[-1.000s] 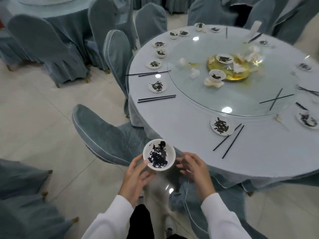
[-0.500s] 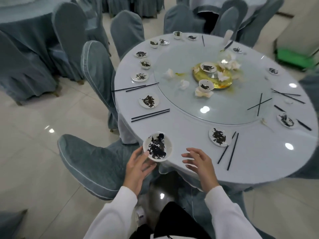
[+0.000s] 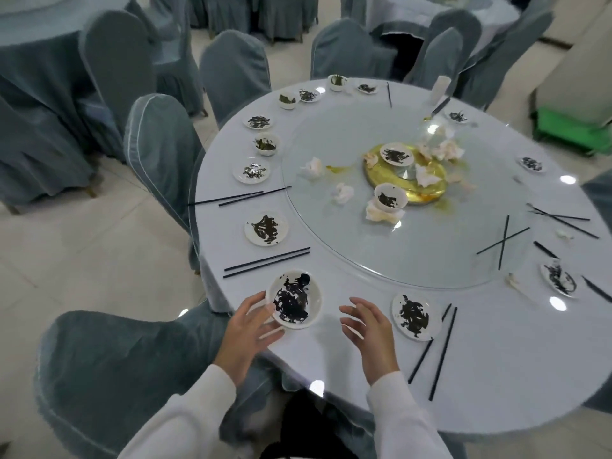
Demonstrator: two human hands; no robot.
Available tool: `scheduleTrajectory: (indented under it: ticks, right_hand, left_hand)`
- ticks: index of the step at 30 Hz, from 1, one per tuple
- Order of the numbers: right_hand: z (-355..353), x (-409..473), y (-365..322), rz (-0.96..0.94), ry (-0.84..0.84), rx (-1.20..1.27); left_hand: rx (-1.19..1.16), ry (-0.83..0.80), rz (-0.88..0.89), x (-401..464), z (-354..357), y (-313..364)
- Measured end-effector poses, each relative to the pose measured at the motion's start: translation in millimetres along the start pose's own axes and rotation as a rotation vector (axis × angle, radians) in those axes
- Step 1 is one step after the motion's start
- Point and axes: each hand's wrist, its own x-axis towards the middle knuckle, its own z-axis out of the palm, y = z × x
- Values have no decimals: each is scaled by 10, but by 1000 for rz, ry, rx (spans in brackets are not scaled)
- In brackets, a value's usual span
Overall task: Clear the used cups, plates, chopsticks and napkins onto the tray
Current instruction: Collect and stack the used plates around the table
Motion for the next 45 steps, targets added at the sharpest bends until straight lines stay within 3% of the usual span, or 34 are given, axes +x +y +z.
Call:
scheduleTrajectory:
  ticks: [11,19,27,35,45]
  right_hand:
    - [-113,1620,-760,33,37,-14]
    - [-138,2859,-1194,65,85,-98]
    - [-162,3691,-1445,119,197,-24]
    - [-153,3969,-1462,15,369,-114]
    - [-101,3584,-1568,-162,338,-67]
  left_hand:
    - [109,71,-34,896,714,299]
    - [90,189,-34,1157,809,385]
    - [98,262,-23,1356,813,448]
    - [87,311,-28,1397,796,506]
    - [72,224,6,1418,635,519]
